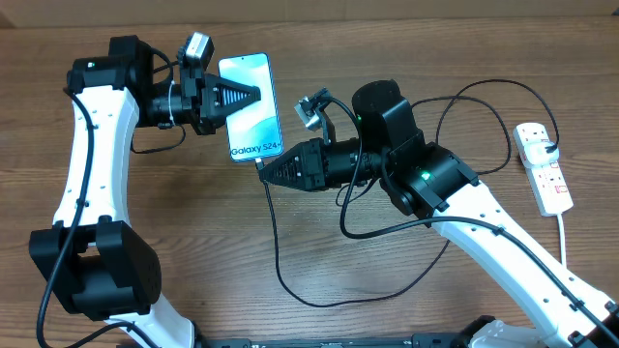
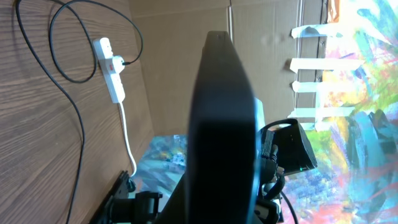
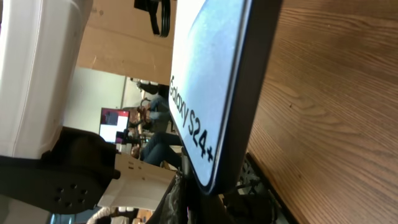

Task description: Plug charger to phone and switch on socket

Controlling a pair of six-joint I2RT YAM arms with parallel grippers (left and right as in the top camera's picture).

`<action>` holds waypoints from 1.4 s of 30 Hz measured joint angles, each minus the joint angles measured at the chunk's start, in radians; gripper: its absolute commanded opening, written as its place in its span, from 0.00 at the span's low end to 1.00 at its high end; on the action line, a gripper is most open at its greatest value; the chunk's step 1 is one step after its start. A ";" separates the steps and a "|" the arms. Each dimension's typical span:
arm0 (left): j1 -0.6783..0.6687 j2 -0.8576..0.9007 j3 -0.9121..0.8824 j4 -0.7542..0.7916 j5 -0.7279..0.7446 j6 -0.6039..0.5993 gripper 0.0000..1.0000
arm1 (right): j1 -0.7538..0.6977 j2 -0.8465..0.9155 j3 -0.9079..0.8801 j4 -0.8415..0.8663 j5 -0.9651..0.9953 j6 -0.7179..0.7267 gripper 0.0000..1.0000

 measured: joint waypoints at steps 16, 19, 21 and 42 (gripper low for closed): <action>0.018 0.000 0.000 0.004 0.005 -0.001 0.04 | 0.002 0.000 0.000 0.043 0.052 0.106 0.04; 0.018 0.000 0.000 0.004 0.005 -0.002 0.04 | 0.002 0.000 0.000 0.044 0.055 0.111 0.04; 0.018 0.000 0.000 0.004 0.005 -0.003 0.04 | 0.002 0.000 0.000 0.045 0.060 0.113 0.04; 0.028 0.000 0.000 0.007 0.005 -0.003 0.04 | 0.028 0.000 0.000 0.089 0.151 0.114 0.08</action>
